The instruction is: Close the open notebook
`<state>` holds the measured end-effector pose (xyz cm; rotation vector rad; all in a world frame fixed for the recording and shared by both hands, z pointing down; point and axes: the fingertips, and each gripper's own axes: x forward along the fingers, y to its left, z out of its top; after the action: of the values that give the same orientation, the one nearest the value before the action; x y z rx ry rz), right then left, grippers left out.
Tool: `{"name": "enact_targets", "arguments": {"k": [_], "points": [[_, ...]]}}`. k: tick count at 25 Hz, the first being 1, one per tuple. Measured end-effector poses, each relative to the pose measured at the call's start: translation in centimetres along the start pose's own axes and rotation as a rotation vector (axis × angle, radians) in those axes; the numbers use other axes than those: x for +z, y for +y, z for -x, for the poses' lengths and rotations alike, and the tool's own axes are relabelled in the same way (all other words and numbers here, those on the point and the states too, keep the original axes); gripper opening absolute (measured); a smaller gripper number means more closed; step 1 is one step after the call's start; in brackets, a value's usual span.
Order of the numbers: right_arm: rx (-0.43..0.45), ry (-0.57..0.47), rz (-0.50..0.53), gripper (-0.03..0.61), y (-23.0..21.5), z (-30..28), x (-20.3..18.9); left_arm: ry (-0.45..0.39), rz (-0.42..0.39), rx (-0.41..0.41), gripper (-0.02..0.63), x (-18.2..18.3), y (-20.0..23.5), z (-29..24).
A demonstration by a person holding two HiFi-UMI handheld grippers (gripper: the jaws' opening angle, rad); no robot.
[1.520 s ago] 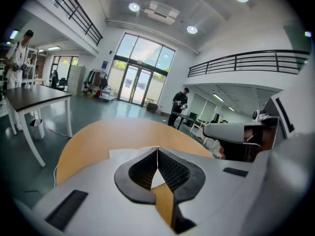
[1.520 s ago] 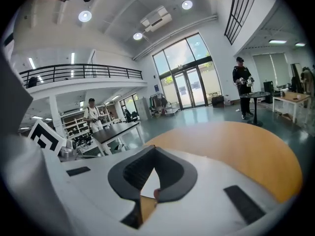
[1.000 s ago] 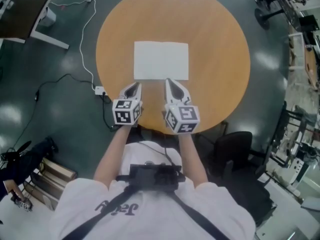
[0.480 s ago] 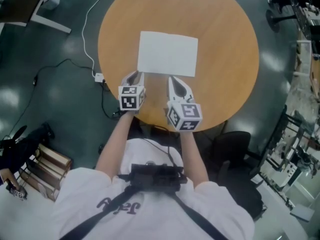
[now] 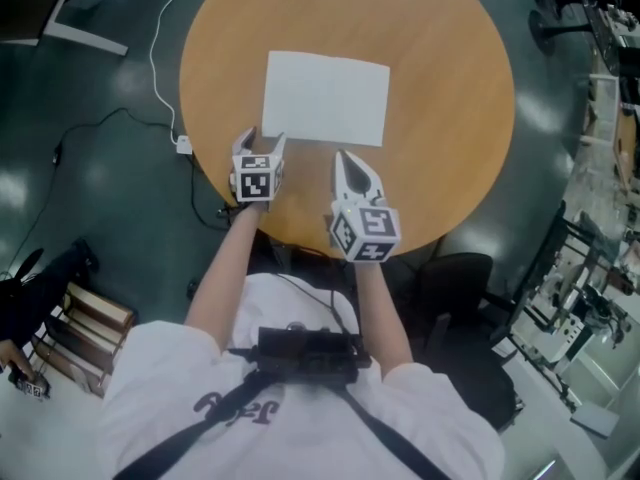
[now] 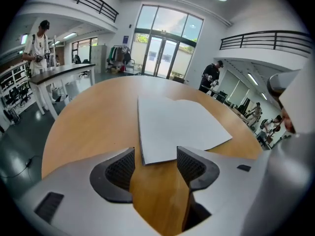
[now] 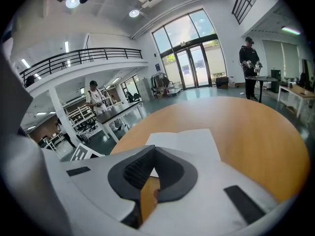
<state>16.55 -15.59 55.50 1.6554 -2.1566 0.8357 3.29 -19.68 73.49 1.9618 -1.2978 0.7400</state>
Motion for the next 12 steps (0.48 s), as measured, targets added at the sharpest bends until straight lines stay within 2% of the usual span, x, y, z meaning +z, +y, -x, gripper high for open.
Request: {"name": "enact_targets", "arguments": {"k": [8, 12], "points": [[-0.038, 0.0, -0.008, 0.014, -0.7, 0.1, -0.4, 0.005, -0.013, 0.089, 0.257, -0.2, 0.5, -0.5], [-0.069, -0.014, -0.012, 0.014, -1.2, 0.1, -0.2, 0.074, -0.025, 0.127, 0.187, 0.1, 1.3, -0.9]]}}
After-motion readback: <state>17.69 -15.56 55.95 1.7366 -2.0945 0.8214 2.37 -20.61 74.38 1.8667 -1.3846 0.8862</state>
